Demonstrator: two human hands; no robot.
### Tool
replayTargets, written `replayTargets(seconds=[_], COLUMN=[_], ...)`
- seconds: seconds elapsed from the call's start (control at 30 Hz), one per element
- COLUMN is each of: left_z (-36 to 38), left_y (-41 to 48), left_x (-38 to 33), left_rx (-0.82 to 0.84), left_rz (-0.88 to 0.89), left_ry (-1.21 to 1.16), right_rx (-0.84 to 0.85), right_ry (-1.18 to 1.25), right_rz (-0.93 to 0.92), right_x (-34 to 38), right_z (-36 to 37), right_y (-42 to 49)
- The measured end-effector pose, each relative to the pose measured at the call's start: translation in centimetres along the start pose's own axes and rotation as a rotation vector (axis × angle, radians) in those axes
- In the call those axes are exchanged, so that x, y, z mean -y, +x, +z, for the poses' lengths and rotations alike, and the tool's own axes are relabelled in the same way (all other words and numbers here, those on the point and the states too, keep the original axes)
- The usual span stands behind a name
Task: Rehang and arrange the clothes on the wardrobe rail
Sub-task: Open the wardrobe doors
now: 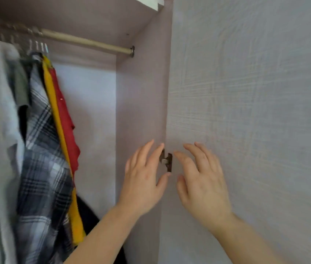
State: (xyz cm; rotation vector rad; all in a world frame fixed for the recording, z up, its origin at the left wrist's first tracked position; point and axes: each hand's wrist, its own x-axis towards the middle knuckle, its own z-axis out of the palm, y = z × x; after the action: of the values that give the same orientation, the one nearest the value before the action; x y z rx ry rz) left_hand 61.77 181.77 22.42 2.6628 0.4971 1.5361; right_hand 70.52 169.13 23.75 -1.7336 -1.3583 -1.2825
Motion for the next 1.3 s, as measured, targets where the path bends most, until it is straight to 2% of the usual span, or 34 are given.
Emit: replayTargets(seconds=[0.27, 0.47, 0.53, 0.7, 0.83, 1.07, 1.2, 1.3], left_z=[-10.8, -16.8, -17.7, -18.1, -19.2, -21.6, -24.1, -26.2], left_y=[-7.4, -9.8, -10.0, -10.4, -9.8, -11.5, -13.6, -15.5], left_x=[8.1, 10.3, 11.0, 12.1, 12.0, 9.1, 6.1, 3.5], left_rx=[-0.031, -0.209, -0.305, -0.354, -0.442, -0.434, -0.464, -0.482], left_rz=[-0.378, -0.561, -0.605, -0.612, -0.685, -0.68, -0.7, -0.717], left_ry=[0.498, 0.738, 0.682, 0.435, 0.221, 0.151, 0.126, 0.117], right_rx=[0.134, 0.236, 0.274, 0.275, 0.256, 0.315, 0.361, 0.427], right_ry=[0.433, 0.601, 0.627, 0.64, 0.7, 0.914, 1.137, 1.337], right_rz=[-0.106, -0.153, -0.139, -0.121, -0.088, -0.1, -0.127, -0.22], right_x=[10.0, 15.5, 16.3, 18.1, 19.7, 22.1, 23.7, 25.7], right_z=[6.0, 7.3, 7.7, 8.6, 8.8, 8.1, 6.6, 5.1], right_y=[0.5, 0.0, 0.0, 0.7, 1.2, 1.7, 2.5, 2.6])
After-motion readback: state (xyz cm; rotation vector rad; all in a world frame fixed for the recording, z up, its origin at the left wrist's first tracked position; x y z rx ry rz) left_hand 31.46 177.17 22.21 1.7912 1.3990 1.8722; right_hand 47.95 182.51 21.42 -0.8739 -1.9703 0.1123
